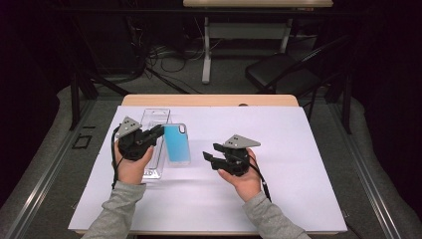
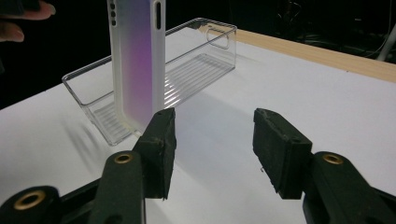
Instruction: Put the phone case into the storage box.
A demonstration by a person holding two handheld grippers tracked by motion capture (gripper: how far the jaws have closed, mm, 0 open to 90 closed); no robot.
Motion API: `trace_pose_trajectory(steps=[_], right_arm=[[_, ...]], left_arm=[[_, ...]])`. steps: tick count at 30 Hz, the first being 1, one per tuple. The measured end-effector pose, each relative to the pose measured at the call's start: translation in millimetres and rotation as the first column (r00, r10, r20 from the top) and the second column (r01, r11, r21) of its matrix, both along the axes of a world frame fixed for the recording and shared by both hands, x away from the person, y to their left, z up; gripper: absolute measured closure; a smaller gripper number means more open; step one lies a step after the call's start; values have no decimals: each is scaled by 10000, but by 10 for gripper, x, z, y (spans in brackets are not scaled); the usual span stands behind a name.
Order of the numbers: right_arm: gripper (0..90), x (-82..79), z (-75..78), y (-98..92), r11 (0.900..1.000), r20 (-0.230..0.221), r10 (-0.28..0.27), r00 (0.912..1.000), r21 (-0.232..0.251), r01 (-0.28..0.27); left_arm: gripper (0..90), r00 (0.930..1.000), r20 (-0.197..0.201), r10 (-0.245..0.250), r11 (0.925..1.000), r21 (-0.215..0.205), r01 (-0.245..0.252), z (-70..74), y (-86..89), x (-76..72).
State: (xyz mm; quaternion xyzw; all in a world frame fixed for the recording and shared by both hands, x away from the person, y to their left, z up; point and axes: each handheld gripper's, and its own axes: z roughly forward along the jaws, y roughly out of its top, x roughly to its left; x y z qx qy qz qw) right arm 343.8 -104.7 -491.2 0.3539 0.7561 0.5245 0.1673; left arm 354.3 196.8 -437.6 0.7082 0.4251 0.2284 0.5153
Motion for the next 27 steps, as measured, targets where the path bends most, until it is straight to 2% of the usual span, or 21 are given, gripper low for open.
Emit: trace_pose_trajectory(steps=[4, 10, 14, 27], right_arm=[[472, -3, 8, 2, 9998, 209, 20, 9998, -200, -16], [448, 15, 12, -31, 9997, -30, -80, 10000, -212, 79], [430, 36, 19, -70, 9997, -39, -252, 9997, -36, 251], [432, 45, 34, -186, 9987, 26, -497, 9988, -120, 497]], left_arm=[[839, 10000, 65, 74, 9999, -117, -74, 20, 44, 2], [840, 9999, 27, 130, 9995, -305, -129, 53, 106, 42], [840, 9999, 44, 94, 9993, -365, -93, 104, 143, 76], [840, 9994, 235, 235, 9996, -138, -232, 252, 357, 293]])
